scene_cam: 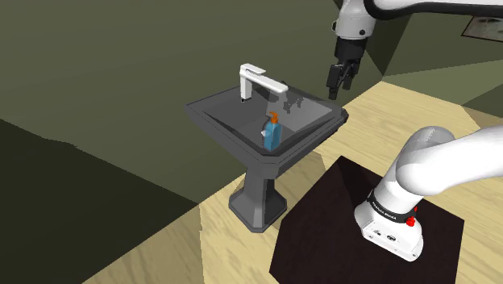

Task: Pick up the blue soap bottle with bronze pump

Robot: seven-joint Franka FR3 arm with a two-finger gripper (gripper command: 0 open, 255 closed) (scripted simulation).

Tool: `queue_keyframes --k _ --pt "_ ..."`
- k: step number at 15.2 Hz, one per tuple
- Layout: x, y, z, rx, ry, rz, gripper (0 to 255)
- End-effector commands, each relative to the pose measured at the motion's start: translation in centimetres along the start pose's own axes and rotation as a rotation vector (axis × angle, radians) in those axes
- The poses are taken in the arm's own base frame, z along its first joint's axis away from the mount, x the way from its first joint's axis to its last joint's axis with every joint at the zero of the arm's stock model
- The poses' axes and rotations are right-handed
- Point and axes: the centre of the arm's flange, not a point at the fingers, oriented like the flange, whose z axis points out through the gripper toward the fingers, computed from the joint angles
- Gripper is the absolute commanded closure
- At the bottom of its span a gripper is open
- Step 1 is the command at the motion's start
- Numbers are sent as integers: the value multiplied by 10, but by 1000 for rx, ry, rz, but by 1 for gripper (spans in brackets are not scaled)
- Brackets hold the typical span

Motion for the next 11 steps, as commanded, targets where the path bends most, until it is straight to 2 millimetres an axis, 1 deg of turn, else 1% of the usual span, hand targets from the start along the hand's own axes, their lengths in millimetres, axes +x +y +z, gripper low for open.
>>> queue_keyframes --k 1,11 --pt "0 0 0 0 0 0 0" --pt "100 35 76 9 19 14 0"
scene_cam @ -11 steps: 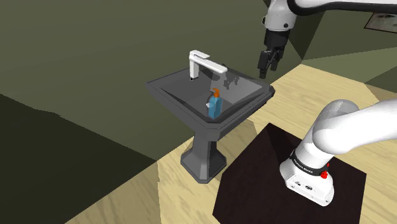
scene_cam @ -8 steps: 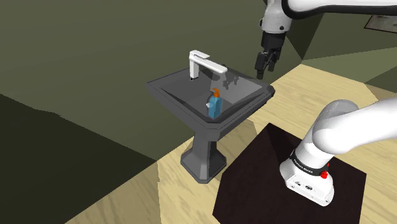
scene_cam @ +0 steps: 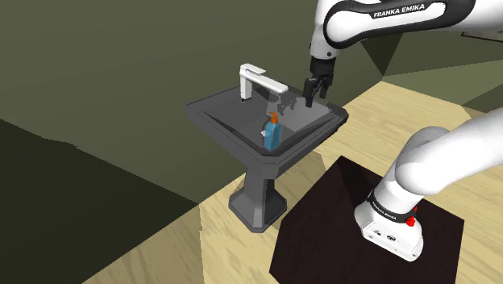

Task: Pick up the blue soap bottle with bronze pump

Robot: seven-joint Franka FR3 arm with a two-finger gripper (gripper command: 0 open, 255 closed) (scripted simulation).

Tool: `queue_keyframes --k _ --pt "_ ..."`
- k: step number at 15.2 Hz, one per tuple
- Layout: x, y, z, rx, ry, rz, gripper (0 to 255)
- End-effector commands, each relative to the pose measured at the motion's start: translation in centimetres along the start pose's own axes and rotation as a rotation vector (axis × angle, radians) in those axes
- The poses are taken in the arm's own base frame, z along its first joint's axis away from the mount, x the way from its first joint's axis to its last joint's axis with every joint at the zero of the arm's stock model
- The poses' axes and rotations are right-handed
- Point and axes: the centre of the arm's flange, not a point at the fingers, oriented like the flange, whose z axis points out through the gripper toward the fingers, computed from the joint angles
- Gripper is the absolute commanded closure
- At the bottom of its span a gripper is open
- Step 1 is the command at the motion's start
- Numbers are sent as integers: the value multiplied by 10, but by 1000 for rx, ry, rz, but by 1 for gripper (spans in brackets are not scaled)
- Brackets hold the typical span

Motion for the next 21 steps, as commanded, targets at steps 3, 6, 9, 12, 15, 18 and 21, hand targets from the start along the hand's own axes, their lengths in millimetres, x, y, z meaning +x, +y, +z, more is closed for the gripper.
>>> queue_keyframes --k 3,6,9,12,15,18,21 --pt "42 15 30 3 9 6 0" --pt "72 25 53 5 15 10 0" --pt "102 36 76 8 21 14 0" --pt "132 46 98 11 26 19 0" --pt "163 57 120 14 32 23 0" --pt "193 68 142 16 37 27 0" --pt "223 79 164 19 43 32 0"
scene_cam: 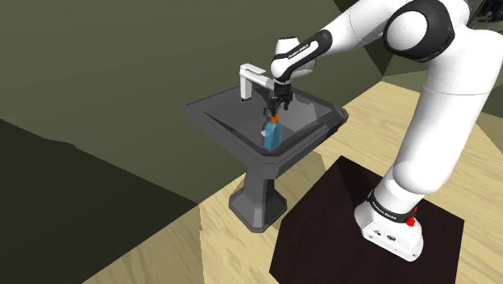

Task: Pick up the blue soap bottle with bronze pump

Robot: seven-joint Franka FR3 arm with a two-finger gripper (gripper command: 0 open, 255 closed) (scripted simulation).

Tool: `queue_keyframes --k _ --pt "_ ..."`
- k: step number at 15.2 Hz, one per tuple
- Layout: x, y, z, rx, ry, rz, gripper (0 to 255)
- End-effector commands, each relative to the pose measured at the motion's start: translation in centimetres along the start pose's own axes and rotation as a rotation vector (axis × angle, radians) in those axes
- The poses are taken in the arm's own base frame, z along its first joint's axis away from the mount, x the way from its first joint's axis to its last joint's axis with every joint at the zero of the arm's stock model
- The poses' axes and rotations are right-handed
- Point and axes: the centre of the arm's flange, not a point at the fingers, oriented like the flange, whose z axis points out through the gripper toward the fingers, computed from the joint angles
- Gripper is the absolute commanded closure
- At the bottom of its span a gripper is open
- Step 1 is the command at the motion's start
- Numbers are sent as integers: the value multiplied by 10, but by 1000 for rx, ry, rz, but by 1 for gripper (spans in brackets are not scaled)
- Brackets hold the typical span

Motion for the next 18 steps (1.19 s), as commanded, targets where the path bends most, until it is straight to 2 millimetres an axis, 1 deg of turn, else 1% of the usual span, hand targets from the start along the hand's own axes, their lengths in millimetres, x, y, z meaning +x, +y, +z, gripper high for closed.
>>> queue_keyframes --k 1,2,3,9,10,12,13,18 --pt "22 8 12 2 5 2 0" --pt "32 12 20 2 7 4 0" --pt "35 13 23 3 8 4 0" --pt "36 13 54 3 8 4 0" --pt "36 13 63 3 8 4 0" --pt "36 13 63 3 8 4 0" --pt "36 13 62 3 8 4 255" --pt "36 13 62 3 8 4 255"
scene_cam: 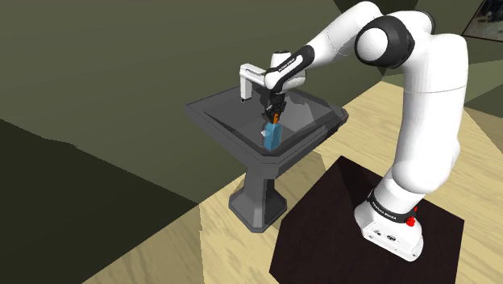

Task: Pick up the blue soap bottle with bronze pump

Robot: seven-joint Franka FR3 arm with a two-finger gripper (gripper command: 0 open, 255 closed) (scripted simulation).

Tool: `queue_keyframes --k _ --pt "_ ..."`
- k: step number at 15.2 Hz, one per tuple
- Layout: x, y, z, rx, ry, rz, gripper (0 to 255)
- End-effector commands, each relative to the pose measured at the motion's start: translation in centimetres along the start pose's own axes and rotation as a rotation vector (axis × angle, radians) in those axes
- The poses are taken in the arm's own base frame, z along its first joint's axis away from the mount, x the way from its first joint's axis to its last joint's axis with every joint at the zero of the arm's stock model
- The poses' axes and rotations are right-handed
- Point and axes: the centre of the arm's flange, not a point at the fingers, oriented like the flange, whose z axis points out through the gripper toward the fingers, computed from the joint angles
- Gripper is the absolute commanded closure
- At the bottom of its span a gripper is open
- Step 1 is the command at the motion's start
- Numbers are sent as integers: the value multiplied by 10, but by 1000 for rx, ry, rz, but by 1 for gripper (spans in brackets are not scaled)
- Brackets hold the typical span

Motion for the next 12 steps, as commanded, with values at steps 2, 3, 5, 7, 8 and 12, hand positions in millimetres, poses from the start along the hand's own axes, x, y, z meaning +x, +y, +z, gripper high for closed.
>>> queue_keyframes --k 2,3,5,7,8,12 --pt "0 0 0 0 -1 0 255" --pt "0 0 0 0 -1 0 255" --pt "0 0 -4 0 -1 0 255" --pt "0 0 -15 0 -1 0 255" --pt "0 0 -20 0 -1 0 255" --pt "-1 0 -41 0 -1 0 255"
